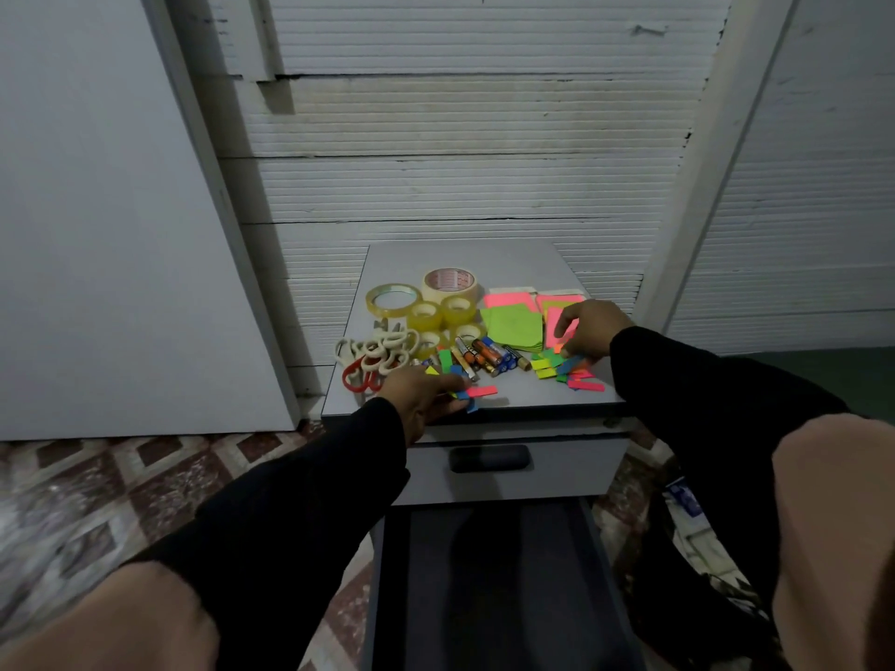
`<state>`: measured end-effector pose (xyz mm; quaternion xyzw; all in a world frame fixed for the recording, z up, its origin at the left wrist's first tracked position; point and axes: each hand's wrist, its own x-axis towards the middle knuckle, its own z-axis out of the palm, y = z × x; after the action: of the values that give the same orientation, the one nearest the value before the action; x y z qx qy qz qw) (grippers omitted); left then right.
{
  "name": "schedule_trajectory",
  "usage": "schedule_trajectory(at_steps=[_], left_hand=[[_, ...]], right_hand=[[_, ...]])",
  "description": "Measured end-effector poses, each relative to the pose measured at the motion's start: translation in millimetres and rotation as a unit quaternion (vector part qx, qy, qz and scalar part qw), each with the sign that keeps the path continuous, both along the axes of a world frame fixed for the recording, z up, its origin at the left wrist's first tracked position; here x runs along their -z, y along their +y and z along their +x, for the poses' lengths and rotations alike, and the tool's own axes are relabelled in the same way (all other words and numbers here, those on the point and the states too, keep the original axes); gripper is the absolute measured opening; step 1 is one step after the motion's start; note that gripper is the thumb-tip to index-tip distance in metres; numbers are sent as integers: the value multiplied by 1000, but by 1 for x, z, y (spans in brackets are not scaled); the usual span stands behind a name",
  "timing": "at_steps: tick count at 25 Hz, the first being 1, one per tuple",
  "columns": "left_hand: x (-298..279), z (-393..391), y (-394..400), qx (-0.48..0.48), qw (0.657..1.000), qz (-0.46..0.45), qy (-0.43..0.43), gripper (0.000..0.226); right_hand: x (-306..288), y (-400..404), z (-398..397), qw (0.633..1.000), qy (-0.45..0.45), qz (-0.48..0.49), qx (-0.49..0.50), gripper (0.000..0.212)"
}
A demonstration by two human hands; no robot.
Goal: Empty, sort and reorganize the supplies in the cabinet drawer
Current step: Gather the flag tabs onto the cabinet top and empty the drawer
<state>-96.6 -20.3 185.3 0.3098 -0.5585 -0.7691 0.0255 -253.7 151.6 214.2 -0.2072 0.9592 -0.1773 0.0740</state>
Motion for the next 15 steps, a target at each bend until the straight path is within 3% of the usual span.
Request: schedule_trajectory(at_steps=[6, 15], left_hand=[[-3, -7, 4, -7, 1000, -10, 12, 11], [-14, -46, 36, 24, 999, -19, 38, 5]], right_hand=[[4, 11, -6, 998, 0, -56, 32, 27], [21, 34, 15, 972, 40, -214, 91, 29]])
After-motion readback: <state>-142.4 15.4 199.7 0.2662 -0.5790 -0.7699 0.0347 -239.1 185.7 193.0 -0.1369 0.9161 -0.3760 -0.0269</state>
